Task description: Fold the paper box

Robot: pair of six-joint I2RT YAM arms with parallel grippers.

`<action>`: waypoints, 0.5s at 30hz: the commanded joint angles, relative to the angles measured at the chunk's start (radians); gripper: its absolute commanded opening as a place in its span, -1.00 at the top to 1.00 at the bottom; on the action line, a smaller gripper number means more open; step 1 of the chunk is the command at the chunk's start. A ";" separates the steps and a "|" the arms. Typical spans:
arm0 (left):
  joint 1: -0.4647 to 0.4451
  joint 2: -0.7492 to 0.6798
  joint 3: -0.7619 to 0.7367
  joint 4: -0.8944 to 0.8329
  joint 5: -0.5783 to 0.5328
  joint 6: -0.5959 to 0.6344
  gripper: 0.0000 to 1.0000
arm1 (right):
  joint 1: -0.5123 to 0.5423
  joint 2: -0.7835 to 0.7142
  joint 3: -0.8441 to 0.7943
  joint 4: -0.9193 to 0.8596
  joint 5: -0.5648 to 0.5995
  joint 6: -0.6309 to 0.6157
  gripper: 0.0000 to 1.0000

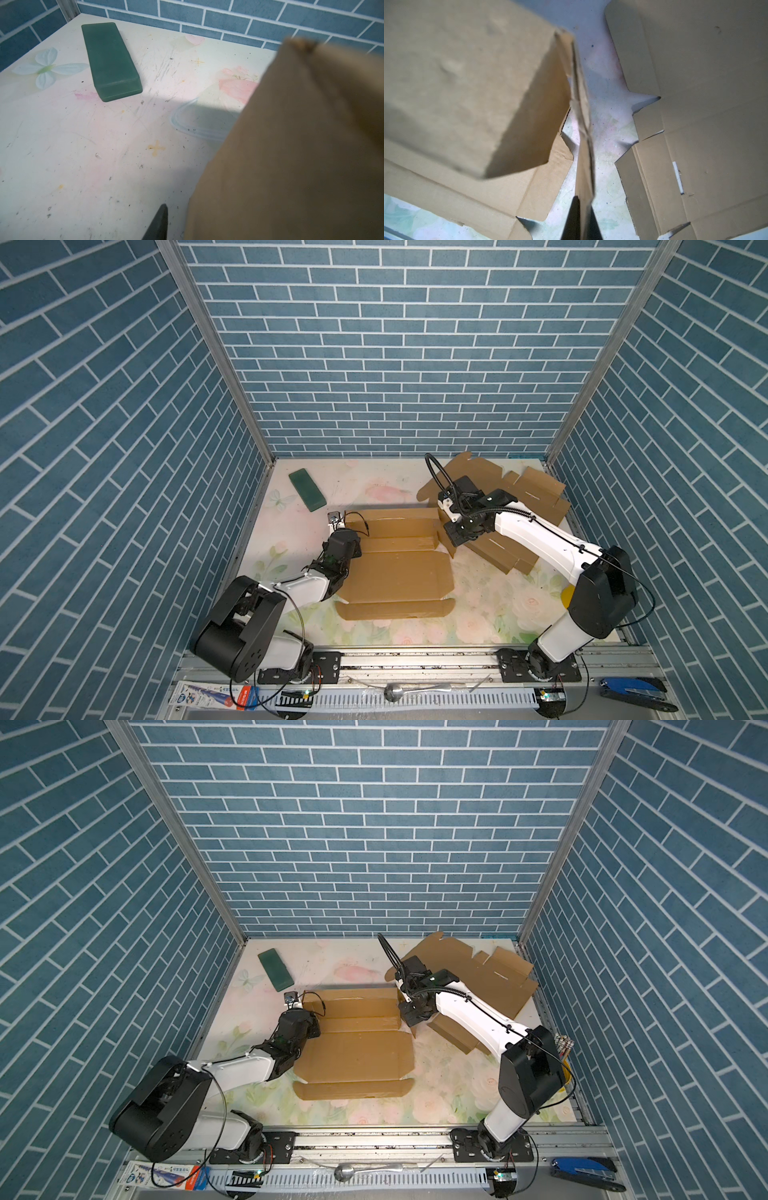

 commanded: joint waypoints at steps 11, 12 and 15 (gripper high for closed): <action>0.008 -0.244 0.013 -0.344 -0.025 -0.059 -0.11 | -0.020 0.030 0.065 -0.035 0.047 0.010 0.95; 0.008 -0.263 0.015 -0.369 -0.023 -0.069 -0.12 | -0.023 0.029 0.065 -0.035 0.046 0.014 0.95; 0.008 -0.316 0.026 -0.441 -0.013 -0.095 -0.12 | -0.026 0.029 0.066 -0.032 0.041 0.024 0.95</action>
